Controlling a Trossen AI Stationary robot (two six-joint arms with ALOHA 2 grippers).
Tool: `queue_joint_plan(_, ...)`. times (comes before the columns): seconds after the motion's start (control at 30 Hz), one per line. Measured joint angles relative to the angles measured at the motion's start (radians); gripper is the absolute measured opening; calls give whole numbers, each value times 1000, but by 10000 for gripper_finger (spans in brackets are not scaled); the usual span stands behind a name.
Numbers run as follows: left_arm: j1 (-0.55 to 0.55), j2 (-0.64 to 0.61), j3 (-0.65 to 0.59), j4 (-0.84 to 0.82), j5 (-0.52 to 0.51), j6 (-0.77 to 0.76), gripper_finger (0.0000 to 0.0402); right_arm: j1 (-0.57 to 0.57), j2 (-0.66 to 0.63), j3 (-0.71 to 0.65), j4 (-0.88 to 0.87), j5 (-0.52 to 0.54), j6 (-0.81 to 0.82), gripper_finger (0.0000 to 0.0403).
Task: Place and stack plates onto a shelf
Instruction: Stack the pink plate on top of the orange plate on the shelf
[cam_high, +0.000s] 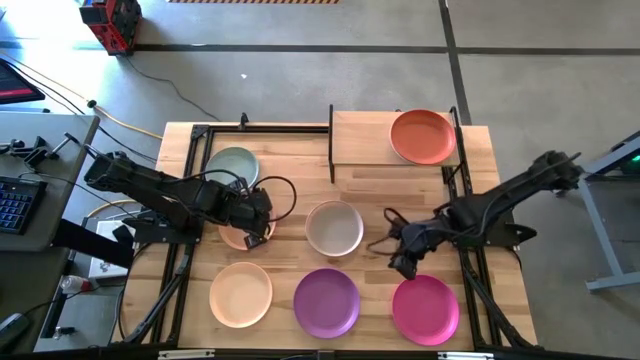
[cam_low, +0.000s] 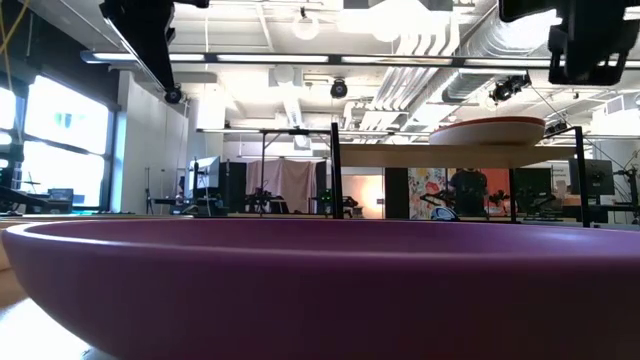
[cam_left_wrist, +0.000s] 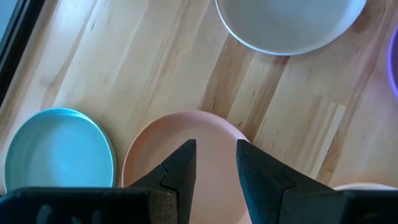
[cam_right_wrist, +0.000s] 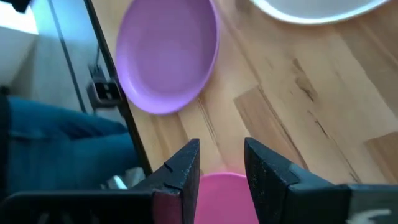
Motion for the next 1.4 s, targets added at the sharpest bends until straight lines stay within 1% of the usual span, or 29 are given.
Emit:
queue_joint_plan(0.23, 2, 0, 0, 0, -1, -43, 104, 46, 74, 0, 3, -9, -118, 106)
queue_joint_plan(0.37, 20, 0, 0, 2, 10, -141, 104, 65, 130, 0, 4, -59, -212, 106)
queue_joint_plan(0.43, 31, 0, 0, 8, 17, -196, 104, 79, 160, 0, 5, -67, -259, 106)
queue_joint_plan(0.63, 53, 0, 0, 54, 59, -247, 104, 130, 244, -1, 9, -60, -433, 106)
queue_joint_plan(0.77, 59, 0, 0, 81, 66, -290, 104, 159, 289, -1, 8, -55, -527, 106)
queue_joint_plan(0.83, 59, 0, 0, 91, 66, -305, 104, 170, 307, -1, 8, -30, -567, 106)
queue_joint_plan(0.93, 58, 0, 0, 106, 67, -308, 104, 181, 321, -1, 0, 26, -587, 106)
queue_joint_plan(1.0, 58, 0, 0, 105, 67, -322, 104, 181, 322, -1, -6, 39, -603, 106)
queue_joint_plan(1.4, 58, 0, 0, 105, 67, -342, 104, 196, 322, -2, -18, 39, -672, 106)
